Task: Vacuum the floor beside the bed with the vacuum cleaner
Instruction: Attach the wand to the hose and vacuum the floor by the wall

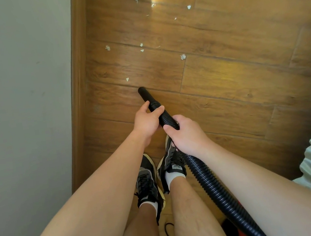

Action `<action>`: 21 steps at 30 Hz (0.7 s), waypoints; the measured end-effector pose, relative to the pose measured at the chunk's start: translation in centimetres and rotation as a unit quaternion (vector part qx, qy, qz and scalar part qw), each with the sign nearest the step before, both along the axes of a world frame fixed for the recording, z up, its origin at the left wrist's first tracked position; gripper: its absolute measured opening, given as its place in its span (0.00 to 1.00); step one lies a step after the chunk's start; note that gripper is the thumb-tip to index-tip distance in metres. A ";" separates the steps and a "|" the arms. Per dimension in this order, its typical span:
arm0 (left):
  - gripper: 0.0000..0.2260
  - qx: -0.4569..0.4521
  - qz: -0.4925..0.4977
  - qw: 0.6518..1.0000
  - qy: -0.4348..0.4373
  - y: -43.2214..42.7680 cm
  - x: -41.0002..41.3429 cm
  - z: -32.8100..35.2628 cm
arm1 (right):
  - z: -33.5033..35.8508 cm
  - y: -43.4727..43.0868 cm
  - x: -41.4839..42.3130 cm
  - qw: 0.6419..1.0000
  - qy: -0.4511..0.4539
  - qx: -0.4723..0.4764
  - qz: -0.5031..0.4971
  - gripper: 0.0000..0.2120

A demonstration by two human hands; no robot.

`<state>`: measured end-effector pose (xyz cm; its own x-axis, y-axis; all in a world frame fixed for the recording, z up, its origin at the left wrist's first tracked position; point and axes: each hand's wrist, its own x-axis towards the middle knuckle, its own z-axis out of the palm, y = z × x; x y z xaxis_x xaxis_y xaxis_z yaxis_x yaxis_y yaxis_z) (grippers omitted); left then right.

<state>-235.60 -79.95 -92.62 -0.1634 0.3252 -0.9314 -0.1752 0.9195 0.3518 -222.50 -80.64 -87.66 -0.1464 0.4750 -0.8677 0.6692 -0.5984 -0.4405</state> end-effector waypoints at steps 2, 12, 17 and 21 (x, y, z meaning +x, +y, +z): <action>0.31 0.001 0.000 1.000 0.008 0.5 -0.3 -0.1 | -0.1 0.6 -0.3 1.000 0.003 -0.005 0.006 0.06; 0.32 0.005 0.009 0.999 0.045 3.0 -2.7 -0.8 | -1.2 4.0 -2.5 0.999 0.012 -0.001 0.049 0.10; 0.32 0.005 0.017 0.999 0.048 3.7 -3.0 -1.0 | -1.2 4.9 -2.7 0.998 0.013 -0.011 0.055 0.10; 0.32 0.010 0.015 0.999 0.050 4.1 -2.7 -1.0 | -1.0 5.3 -2.5 0.999 0.013 -0.014 0.045 0.10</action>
